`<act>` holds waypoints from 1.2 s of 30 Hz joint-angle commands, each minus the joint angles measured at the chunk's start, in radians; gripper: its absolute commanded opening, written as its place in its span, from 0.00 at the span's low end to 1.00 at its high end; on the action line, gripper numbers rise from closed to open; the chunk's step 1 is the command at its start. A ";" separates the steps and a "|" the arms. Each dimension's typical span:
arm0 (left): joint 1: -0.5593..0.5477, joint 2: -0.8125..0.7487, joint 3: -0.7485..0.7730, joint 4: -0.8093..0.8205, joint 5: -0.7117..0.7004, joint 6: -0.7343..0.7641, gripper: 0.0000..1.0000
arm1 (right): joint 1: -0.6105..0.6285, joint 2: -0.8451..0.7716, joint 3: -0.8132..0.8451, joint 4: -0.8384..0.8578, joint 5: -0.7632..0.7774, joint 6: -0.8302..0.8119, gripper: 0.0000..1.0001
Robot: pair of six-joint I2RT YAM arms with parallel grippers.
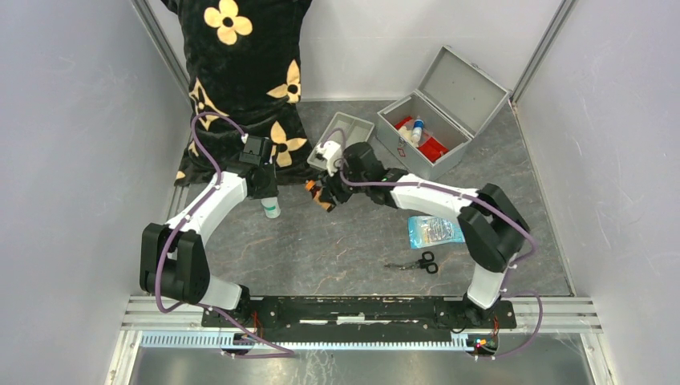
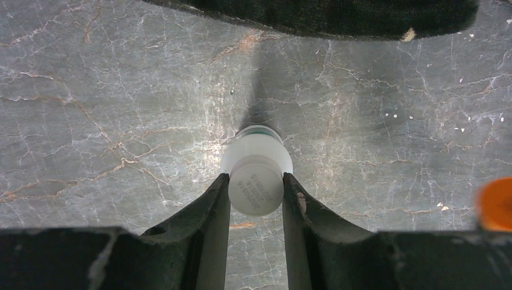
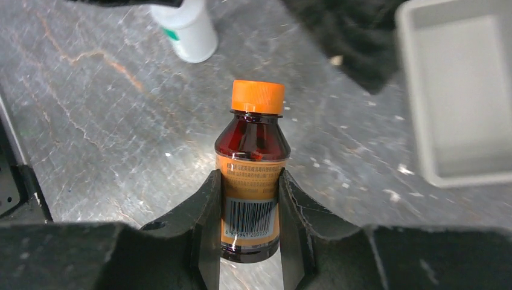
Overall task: Organize the medicine kit
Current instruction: Place the pill bottle at the center of the board.
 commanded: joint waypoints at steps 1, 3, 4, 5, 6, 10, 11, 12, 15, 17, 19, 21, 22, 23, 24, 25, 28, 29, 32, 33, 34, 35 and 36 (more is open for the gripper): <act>0.005 -0.011 0.020 0.011 0.021 0.042 0.25 | 0.065 0.096 0.110 0.022 -0.037 -0.001 0.18; 0.005 -0.023 0.016 0.011 0.030 0.042 0.32 | 0.083 0.149 0.165 -0.050 -0.030 -0.005 0.18; 0.005 -0.029 0.013 0.011 0.035 0.042 0.35 | 0.090 0.174 0.193 -0.087 -0.026 -0.007 0.18; 0.005 -0.034 0.011 0.011 0.041 0.042 0.37 | 0.095 0.191 0.210 -0.107 -0.021 -0.008 0.18; 0.005 -0.039 0.009 0.011 0.048 0.040 0.40 | 0.100 0.207 0.221 -0.120 -0.008 -0.004 0.18; 0.005 -0.052 0.000 0.010 0.081 0.040 0.43 | 0.106 0.248 0.249 -0.155 0.061 0.011 0.19; 0.005 -0.054 -0.002 0.009 0.088 0.040 0.43 | 0.106 0.255 0.257 -0.161 0.077 0.012 0.20; 0.005 -0.058 -0.004 0.008 0.095 0.040 0.44 | 0.107 0.264 0.268 -0.166 0.099 0.012 0.21; 0.007 -0.068 -0.010 0.005 0.108 0.039 0.45 | 0.106 0.285 0.295 -0.161 0.147 0.017 0.23; 0.005 -0.075 -0.013 0.003 0.109 0.038 0.46 | 0.107 0.309 0.327 -0.163 0.166 0.025 0.24; 0.004 -0.077 -0.016 -0.001 0.114 0.041 0.48 | 0.107 0.342 0.366 -0.177 0.178 0.029 0.28; 0.004 -0.076 -0.017 -0.004 0.117 0.043 0.50 | 0.107 0.363 0.391 -0.185 0.185 0.038 0.34; 0.004 -0.076 -0.017 -0.005 0.116 0.044 0.51 | 0.105 0.366 0.396 -0.187 0.180 0.043 0.38; 0.004 -0.077 -0.017 -0.006 0.117 0.045 0.52 | 0.105 0.362 0.392 -0.183 0.176 0.048 0.40; 0.004 -0.081 -0.016 -0.007 0.116 0.045 0.52 | 0.104 0.356 0.384 -0.176 0.176 0.052 0.42; 0.004 -0.085 -0.016 -0.008 0.114 0.045 0.53 | 0.102 0.343 0.372 -0.169 0.176 0.053 0.44; 0.004 -0.103 -0.003 -0.011 0.099 0.043 0.57 | 0.092 0.300 0.339 -0.164 0.181 0.054 0.51; 0.004 -0.112 0.006 -0.012 0.095 0.041 0.59 | 0.086 0.283 0.326 -0.162 0.173 0.051 0.54; 0.004 -0.145 0.027 -0.006 0.086 0.033 0.62 | 0.065 0.211 0.266 -0.138 0.153 0.047 0.59; 0.004 -0.165 0.030 0.001 0.082 0.029 0.64 | 0.060 0.183 0.244 -0.127 0.142 0.043 0.60; 0.004 -0.182 0.028 0.011 0.081 0.026 0.66 | 0.055 0.158 0.224 -0.122 0.138 0.040 0.62; 0.004 -0.198 0.025 0.022 0.083 0.022 0.68 | 0.053 0.135 0.208 -0.122 0.136 0.032 0.63; 0.005 -0.209 0.021 0.031 0.086 0.017 0.69 | 0.049 0.115 0.196 -0.124 0.135 0.023 0.66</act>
